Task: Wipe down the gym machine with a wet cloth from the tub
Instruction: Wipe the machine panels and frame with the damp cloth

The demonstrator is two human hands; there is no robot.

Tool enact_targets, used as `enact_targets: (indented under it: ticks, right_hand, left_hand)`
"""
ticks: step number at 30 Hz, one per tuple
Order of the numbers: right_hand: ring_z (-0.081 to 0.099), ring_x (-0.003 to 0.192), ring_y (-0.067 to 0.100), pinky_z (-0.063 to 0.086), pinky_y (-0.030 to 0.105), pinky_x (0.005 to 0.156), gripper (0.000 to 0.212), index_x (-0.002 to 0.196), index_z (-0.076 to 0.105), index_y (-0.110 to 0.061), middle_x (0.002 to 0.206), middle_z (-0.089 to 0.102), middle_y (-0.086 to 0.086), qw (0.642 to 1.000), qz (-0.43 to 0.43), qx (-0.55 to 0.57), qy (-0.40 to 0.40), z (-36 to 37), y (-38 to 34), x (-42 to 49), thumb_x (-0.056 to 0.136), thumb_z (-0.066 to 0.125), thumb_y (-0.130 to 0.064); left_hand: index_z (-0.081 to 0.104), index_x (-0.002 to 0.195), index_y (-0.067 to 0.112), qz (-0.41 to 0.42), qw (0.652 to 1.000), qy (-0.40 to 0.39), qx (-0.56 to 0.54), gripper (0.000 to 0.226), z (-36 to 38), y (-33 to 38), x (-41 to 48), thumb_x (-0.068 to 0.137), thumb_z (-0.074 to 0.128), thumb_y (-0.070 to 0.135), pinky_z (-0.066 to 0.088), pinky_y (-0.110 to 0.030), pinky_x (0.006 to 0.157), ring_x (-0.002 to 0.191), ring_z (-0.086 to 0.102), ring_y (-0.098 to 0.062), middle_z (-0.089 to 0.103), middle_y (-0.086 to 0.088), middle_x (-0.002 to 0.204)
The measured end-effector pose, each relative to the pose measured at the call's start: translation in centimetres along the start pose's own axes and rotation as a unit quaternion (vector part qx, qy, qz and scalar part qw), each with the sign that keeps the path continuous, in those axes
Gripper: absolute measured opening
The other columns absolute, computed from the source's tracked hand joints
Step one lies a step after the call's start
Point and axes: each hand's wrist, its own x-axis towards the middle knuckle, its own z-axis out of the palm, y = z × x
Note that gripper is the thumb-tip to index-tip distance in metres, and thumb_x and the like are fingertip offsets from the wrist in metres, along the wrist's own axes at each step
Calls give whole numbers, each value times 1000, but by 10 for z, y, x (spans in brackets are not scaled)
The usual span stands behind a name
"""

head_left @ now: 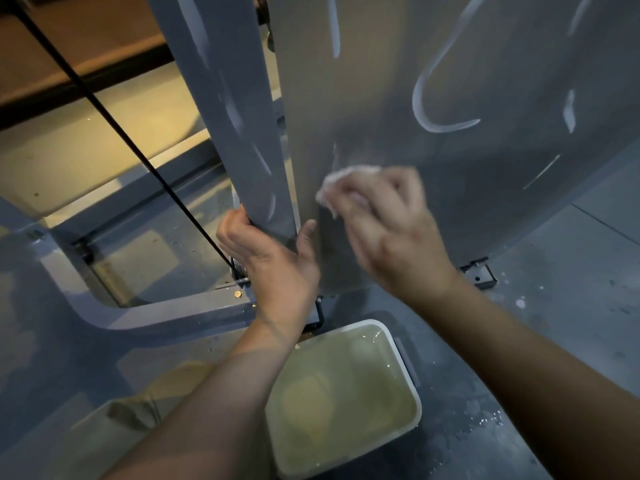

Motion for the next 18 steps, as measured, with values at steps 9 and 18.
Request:
enact_targets:
  ticks: [9, 18]
  right_hand:
    - [68, 94, 36, 38, 20, 97, 28, 117, 75, -3, 119, 72, 6, 999, 19, 6, 36, -4, -7, 15, 106, 49, -7]
    - [68, 91, 36, 36, 20, 97, 29, 117, 75, -3, 118, 72, 5, 998, 22, -3, 58, -5, -12, 26, 106, 49, -7]
  left_hand:
    - [39, 120, -15, 0, 1000, -7, 4, 69, -2, -1, 1, 80, 84, 19, 36, -58, 104, 116, 40, -43, 39, -29, 123]
    - [34, 123, -3, 20, 1000, 2, 2, 68, -1, -4, 2, 82, 83, 20, 37, -55, 104, 114, 40, -41, 38, -27, 122]
